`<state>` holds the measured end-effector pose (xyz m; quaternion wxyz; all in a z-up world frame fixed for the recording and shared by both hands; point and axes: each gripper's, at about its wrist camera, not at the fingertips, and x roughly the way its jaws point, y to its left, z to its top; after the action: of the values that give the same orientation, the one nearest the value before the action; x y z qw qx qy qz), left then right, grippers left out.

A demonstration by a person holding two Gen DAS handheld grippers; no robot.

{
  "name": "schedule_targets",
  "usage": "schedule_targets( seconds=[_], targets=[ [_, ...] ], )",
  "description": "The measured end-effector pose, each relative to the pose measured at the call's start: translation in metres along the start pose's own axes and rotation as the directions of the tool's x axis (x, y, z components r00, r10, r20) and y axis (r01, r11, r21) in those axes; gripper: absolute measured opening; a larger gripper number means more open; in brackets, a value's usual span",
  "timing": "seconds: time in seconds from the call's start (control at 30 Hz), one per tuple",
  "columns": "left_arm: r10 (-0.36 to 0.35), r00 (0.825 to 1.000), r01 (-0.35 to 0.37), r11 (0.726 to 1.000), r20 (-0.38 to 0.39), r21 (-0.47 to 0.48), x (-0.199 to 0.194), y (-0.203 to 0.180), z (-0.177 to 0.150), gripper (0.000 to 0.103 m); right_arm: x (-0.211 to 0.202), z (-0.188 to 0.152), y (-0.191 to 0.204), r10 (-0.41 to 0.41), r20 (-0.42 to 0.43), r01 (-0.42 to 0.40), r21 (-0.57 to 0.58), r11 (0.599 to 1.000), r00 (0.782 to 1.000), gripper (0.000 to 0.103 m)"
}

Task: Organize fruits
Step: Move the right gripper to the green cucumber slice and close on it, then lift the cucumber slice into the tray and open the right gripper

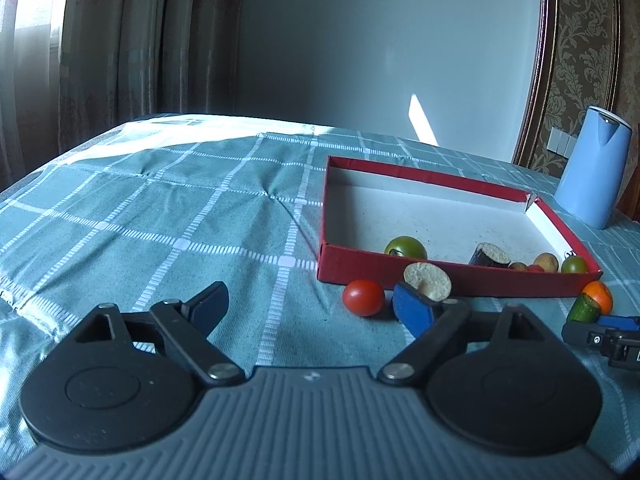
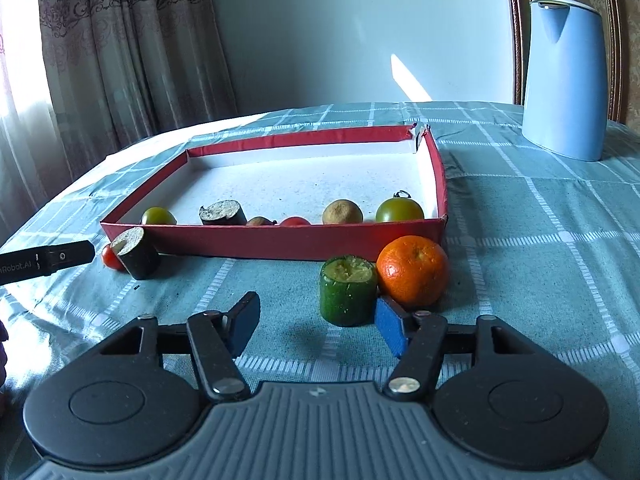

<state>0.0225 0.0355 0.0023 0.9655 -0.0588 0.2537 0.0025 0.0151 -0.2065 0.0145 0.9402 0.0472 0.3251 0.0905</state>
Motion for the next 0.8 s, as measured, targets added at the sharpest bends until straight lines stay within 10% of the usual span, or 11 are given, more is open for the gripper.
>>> schedule_targets(
  seconds=[0.17, 0.8],
  targets=[
    [0.007, 1.0, -0.007, 1.0, -0.004, 0.0, 0.001, 0.0, 0.0, 0.092, 0.003, 0.002, -0.007, -0.054, 0.003, 0.054, 0.051, 0.997, 0.999, 0.029],
    [0.016, 1.0, -0.016, 1.0, -0.008, -0.01, 0.001, 0.001, -0.001, 0.097, -0.014, -0.008, 0.016, 0.007, 0.042, -0.007, -0.002, 1.0, 0.999, 0.028]
  ],
)
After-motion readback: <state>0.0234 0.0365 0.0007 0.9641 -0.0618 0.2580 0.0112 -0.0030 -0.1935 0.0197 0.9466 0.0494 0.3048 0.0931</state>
